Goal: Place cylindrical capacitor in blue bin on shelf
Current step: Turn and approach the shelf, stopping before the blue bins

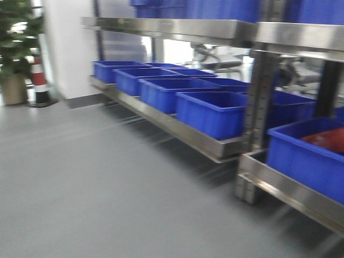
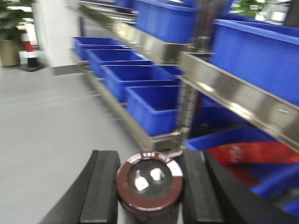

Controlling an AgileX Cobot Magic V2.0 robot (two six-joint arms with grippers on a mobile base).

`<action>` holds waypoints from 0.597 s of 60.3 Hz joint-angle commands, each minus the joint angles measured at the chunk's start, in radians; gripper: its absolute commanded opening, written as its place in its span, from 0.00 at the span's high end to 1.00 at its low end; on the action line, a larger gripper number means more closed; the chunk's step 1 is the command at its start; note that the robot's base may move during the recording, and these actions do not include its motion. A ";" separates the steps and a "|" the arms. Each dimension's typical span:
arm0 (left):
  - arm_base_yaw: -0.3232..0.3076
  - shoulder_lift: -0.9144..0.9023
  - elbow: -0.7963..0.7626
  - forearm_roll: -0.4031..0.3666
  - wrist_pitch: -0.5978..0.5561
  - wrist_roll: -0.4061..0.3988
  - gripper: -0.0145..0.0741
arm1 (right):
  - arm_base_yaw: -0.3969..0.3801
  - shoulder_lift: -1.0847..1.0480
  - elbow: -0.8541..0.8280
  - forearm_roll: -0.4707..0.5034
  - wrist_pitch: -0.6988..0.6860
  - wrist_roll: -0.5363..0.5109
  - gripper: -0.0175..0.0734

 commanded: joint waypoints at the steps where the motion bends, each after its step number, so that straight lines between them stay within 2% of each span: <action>1: -0.005 -0.007 -0.006 -0.002 -0.023 -0.001 0.96 | 0.000 -0.003 -0.006 -0.006 -0.031 -0.002 0.89; 36: -0.005 -0.007 -0.006 -0.002 -0.023 -0.001 0.96 | 0.000 -0.003 -0.006 -0.006 -0.031 -0.002 0.89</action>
